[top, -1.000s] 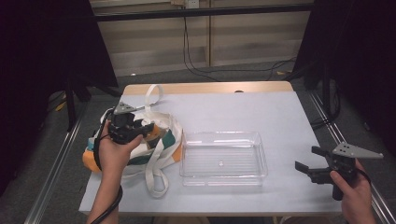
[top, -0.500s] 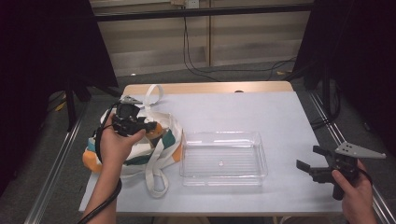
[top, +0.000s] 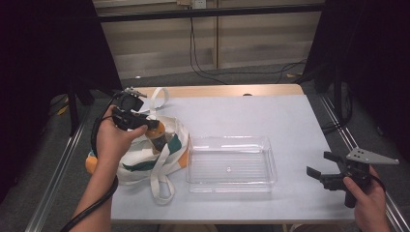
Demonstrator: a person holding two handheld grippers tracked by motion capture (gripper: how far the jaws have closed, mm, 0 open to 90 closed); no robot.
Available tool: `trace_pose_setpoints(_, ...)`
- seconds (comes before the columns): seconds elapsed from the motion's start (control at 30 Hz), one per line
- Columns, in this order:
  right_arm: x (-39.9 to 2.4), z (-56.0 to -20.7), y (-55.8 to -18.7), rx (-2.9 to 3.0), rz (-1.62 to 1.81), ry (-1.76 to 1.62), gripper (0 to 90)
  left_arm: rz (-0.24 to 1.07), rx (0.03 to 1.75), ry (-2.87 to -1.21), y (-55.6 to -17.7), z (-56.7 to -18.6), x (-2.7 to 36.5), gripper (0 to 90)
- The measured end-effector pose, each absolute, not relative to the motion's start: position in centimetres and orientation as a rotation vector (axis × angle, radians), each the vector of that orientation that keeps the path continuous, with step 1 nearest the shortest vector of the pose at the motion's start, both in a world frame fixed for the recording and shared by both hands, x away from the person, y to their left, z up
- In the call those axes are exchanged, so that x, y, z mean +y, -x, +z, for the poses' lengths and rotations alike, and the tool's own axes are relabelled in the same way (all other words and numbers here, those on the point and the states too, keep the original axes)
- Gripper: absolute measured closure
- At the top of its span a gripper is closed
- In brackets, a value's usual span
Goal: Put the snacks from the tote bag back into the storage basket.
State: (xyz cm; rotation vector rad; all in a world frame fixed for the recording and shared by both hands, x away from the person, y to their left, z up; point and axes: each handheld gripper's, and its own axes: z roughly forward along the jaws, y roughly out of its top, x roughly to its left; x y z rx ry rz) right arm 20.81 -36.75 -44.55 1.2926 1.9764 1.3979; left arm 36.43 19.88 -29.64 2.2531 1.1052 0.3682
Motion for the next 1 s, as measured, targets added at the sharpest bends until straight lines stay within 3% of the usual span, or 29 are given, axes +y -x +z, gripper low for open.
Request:
trace_pose_setpoints(0.6,-36.7,-44.5,-20.8,1.971,1.403,-1.294,1.8,0.305,1.116,-2.317,-36.9,-24.9,21.1,59.4)
trace_pose_setpoints(1.0,-36.9,-44.5,-20.9,1.966,1.416,-1.295,1.8,0.289,1.099,-2.362,-37.4,-22.8,19.3,59.4)
